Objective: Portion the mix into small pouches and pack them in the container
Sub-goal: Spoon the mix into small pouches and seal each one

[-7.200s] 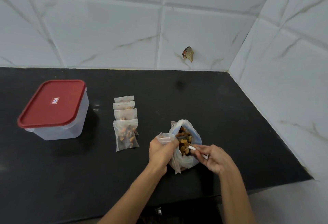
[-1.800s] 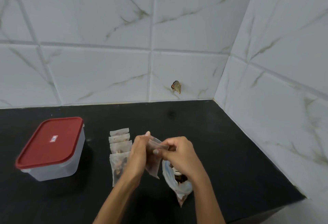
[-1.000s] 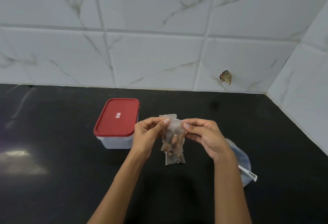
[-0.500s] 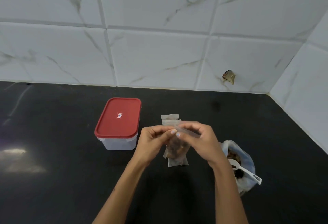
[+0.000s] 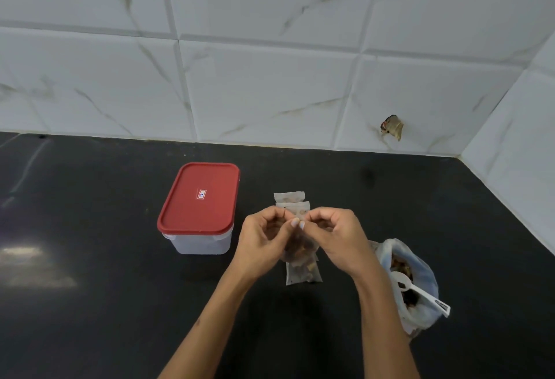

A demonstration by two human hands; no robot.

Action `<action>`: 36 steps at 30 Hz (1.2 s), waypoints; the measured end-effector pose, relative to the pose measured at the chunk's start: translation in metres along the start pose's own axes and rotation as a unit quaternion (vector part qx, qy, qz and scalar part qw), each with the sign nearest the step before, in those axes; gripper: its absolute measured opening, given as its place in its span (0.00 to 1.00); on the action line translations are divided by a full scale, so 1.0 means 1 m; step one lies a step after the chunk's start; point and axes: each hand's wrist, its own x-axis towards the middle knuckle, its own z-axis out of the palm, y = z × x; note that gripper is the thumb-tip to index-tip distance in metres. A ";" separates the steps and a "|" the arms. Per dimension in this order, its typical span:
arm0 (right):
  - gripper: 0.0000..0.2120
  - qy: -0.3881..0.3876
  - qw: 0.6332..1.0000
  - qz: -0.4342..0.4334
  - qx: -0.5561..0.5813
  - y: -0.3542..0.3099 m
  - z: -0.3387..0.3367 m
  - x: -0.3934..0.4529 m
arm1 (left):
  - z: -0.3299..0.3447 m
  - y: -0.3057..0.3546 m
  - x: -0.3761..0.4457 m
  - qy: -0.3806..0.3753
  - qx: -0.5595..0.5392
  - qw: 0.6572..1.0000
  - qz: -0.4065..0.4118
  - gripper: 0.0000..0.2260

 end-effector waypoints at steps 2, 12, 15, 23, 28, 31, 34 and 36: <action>0.05 0.002 1.000 -0.011 -0.008 -0.001 0.002 0.001 | -0.001 -0.001 0.000 0.005 0.004 1.000 0.006 0.03; 0.05 0.000 1.000 -0.002 0.001 0.001 0.000 0.002 | -0.009 0.000 0.001 0.008 -0.048 0.999 0.002 0.03; 0.04 -0.010 1.000 0.008 -0.018 0.002 0.003 0.002 | -0.010 0.000 -0.001 0.005 -0.078 0.997 -0.020 0.15; 0.04 0.012 1.000 -0.012 -0.025 -0.002 0.003 -0.001 | -0.007 -0.002 0.001 0.012 -0.074 0.997 -0.020 0.03; 0.03 0.010 0.999 0.003 -0.044 0.001 -0.004 -0.004 | -0.006 -0.003 0.000 0.011 -0.063 0.998 -0.015 0.03; 0.05 -0.011 0.998 0.011 -0.067 -0.001 -0.007 -0.007 | -0.003 -0.004 -0.001 0.003 -0.057 0.998 -0.018 0.03; 0.06 -0.025 0.996 0.013 -0.083 -0.002 -0.007 -0.008 | 0.001 -0.005 0.000 -0.003 -0.056 0.998 -0.027 0.03; 0.06 -0.013 0.997 0.006 -0.078 -0.002 -0.007 -0.009 | 0.002 -0.006 0.001 -0.003 -0.055 0.998 -0.026 0.04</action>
